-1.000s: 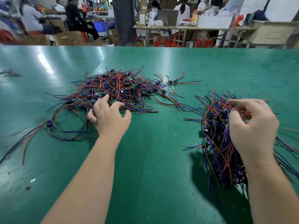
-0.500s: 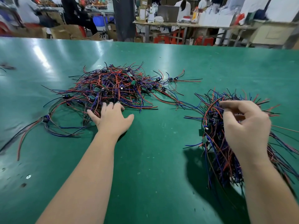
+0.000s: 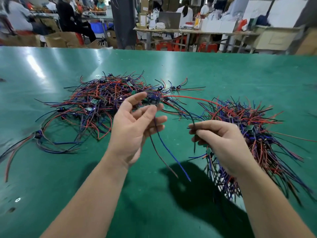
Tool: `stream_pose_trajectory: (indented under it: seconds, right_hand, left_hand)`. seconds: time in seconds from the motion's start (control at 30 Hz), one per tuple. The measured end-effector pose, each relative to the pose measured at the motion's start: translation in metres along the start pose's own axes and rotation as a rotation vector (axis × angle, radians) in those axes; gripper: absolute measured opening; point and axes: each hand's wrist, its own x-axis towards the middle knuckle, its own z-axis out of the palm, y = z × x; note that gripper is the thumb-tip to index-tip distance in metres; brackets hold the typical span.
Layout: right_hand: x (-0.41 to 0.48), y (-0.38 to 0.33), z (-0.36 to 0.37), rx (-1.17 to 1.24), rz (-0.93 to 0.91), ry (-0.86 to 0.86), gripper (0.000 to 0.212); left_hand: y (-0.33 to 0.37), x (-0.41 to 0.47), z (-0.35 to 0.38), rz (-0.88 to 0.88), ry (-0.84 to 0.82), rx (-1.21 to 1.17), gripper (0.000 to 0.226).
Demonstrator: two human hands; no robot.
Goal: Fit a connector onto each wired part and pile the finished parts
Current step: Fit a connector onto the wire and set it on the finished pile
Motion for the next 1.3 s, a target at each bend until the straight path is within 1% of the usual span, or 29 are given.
stream_pose_trajectory:
  seconds: [0.03,0.07,0.1,0.17,0.23,0.3,0.33,0.4,0.47,0.53,0.63,0.7,0.77,0.8,0.9,0.97,1.07,1.13,1.23,1.3]
  right_hand:
    - [-0.001,0.001,0.003,0.043,0.033,-0.104,0.034]
    - [-0.002,0.003,0.005,0.099,0.058,-0.183,0.031]
    - [-0.003,0.004,0.007,0.168,0.075,-0.231,0.026]
    - [-0.003,0.006,0.009,0.267,0.066,-0.251,0.019]
    - [-0.002,0.006,0.010,0.268,0.037,-0.208,0.019]
    - [0.000,0.008,0.009,0.264,0.036,-0.121,0.032]
    - [0.000,0.008,0.008,0.281,0.033,-0.080,0.035]
    - [0.000,0.007,0.007,0.320,0.015,-0.026,0.025]
    - [0.000,0.003,0.008,0.431,0.053,0.018,0.015]
    - [0.002,0.002,0.006,0.551,0.123,0.086,0.011]
    - [0.004,0.000,0.005,0.574,0.160,0.147,0.012]
    - [0.004,0.002,0.005,0.531,0.177,0.144,0.012]
    - [0.003,0.004,0.006,0.479,0.195,0.099,0.015]
    - [0.003,0.004,0.006,0.453,0.202,0.071,0.016]
    - [0.004,0.005,0.007,0.390,0.230,0.024,0.021]
    - [0.004,0.006,0.007,0.337,0.259,0.034,0.024]
    - [0.004,0.006,0.005,0.370,0.339,0.092,0.032]
    - [0.004,0.006,0.004,0.392,0.362,0.108,0.027]
    - [0.004,0.005,0.004,0.422,0.347,0.118,0.006]
    - [0.005,0.003,0.002,0.466,0.325,0.148,0.007]
  left_hand:
    - [-0.004,-0.003,0.005,-0.094,-0.020,-0.024,0.034]
    - [-0.008,-0.006,0.010,-0.152,-0.039,-0.016,0.036]
    - [-0.011,-0.008,0.013,-0.190,-0.056,0.003,0.036]
    - [-0.018,-0.013,0.018,-0.247,-0.091,0.041,0.035]
    - [-0.023,-0.018,0.021,-0.276,-0.120,0.072,0.033]
    - [-0.028,-0.022,0.023,-0.289,-0.144,0.084,0.031]
    - [-0.029,-0.023,0.024,-0.293,-0.158,0.093,0.030]
    - [-0.029,-0.025,0.025,-0.307,-0.174,0.105,0.030]
    - [-0.027,-0.026,0.024,-0.328,-0.190,0.116,0.030]
    - [-0.025,-0.024,0.023,-0.360,-0.222,0.141,0.032]
    - [-0.023,-0.023,0.022,-0.408,-0.248,0.165,0.035]
    - [-0.023,-0.023,0.021,-0.429,-0.240,0.183,0.036]
    - [-0.023,-0.024,0.022,-0.445,-0.215,0.208,0.036]
    - [-0.023,-0.024,0.022,-0.447,-0.195,0.224,0.032]
    - [-0.026,-0.022,0.021,-0.447,-0.152,0.275,0.012]
    - [-0.028,-0.022,0.020,-0.468,-0.157,0.307,0.008]
    - [-0.030,-0.024,0.021,-0.475,-0.166,0.334,0.005]
    - [-0.031,-0.025,0.022,-0.465,-0.166,0.348,0.006]
    - [-0.030,-0.023,0.021,-0.482,-0.208,0.355,0.005]
    - [-0.028,-0.024,0.020,-0.531,-0.285,0.361,0.004]
